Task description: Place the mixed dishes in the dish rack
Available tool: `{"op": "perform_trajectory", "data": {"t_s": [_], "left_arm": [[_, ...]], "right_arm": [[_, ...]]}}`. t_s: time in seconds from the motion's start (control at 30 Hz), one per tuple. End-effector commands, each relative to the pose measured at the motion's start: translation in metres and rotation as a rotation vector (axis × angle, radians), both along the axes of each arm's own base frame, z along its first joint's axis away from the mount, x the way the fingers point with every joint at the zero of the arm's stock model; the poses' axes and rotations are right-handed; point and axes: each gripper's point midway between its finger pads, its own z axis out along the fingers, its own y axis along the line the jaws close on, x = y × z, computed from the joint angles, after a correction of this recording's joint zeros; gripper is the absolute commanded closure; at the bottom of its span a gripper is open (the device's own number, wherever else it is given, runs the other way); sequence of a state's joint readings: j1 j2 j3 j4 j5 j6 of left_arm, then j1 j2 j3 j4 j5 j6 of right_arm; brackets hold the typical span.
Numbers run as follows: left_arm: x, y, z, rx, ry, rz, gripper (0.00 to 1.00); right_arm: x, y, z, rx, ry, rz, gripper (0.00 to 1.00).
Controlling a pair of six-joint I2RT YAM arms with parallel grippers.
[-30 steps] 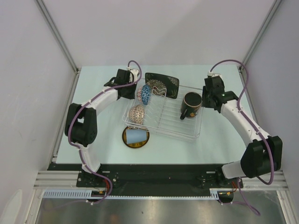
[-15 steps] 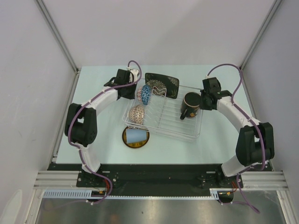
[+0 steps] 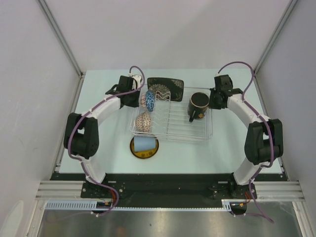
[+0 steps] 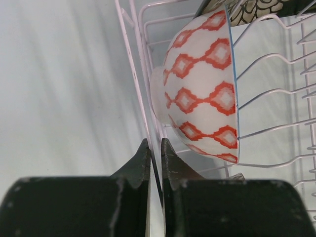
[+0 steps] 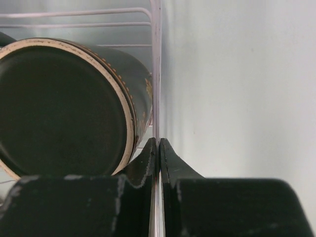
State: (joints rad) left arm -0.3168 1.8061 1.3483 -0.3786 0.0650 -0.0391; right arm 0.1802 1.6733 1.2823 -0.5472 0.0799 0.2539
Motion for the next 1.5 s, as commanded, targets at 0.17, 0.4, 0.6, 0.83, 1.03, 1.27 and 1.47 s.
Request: {"op": "perform_trajectory", "data": {"t_s": [0.17,0.4,0.6,0.83,1.03,1.27,1.47], "left_arm": [[-0.026,0.005,0.033,0.007,-0.03,-0.078,0.93],[-0.013,0.005,0.052,0.006,-0.059,-0.06,0.93],[-0.002,0.027,0.079,0.026,-0.097,-0.027,0.91],[0.004,0.05,0.105,0.033,-0.156,0.013,0.75],[-0.004,0.042,0.099,-0.015,-0.135,0.003,0.62],[-0.038,0.051,0.163,-0.05,-0.202,-0.179,0.62],[-0.16,0.06,0.144,0.019,-0.142,-0.489,0.61]], "right_arm": [[0.056,0.017,0.003,0.044,-0.073,0.039,0.96],[0.058,0.01,0.018,0.006,-0.08,0.026,0.61],[0.059,0.002,0.059,-0.03,-0.17,-0.011,0.31],[0.055,-0.001,0.084,-0.037,-0.228,-0.012,0.15],[0.056,0.005,0.065,-0.032,-0.18,0.004,0.16],[0.049,-0.008,0.115,-0.076,-0.31,-0.07,0.16],[0.008,0.002,0.147,-0.003,-0.375,-0.019,0.14]]}}
